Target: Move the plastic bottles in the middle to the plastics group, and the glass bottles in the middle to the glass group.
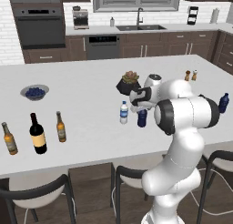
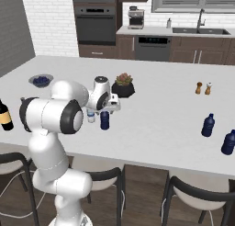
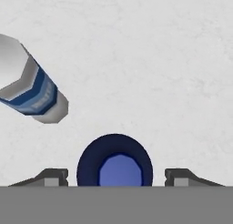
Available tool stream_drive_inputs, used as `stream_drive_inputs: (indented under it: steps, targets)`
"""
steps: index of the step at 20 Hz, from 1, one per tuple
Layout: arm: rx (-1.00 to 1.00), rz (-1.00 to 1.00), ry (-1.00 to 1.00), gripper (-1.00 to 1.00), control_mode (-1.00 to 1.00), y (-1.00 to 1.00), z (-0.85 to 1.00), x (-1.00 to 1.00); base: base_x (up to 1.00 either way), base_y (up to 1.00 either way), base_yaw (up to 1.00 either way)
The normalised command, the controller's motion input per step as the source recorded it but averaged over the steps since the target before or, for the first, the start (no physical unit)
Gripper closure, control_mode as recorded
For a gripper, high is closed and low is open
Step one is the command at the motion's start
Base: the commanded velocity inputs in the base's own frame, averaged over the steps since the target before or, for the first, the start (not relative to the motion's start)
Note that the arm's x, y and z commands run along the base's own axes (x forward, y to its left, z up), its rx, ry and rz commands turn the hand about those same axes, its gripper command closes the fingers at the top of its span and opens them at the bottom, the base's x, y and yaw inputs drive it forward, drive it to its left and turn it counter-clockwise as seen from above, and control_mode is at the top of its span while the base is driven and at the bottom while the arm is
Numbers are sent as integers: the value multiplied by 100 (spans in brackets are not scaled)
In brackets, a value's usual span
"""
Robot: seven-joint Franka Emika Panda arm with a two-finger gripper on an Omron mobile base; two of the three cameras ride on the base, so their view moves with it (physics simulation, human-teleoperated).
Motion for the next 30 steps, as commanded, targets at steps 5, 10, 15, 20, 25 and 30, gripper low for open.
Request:
stream_drive_inputs:
  steps: [5,10,15,20,25,30]
  targets:
    - [0,0,0,100,-100,0,0,-5,0,0,0]
    - [0,-6,0,100,-100,-10,8,-42,0,0,0]
    - [4,-22,-2,100,-100,-64,59,-92,0,0,0]
    - [3,-27,-2,100,-100,-91,60,-67,0,0,0]
    - [0,-29,-1,100,-100,-98,39,-38,0,0,0]
    - [0,-29,-1,100,-100,-97,31,-17,0,0,0]
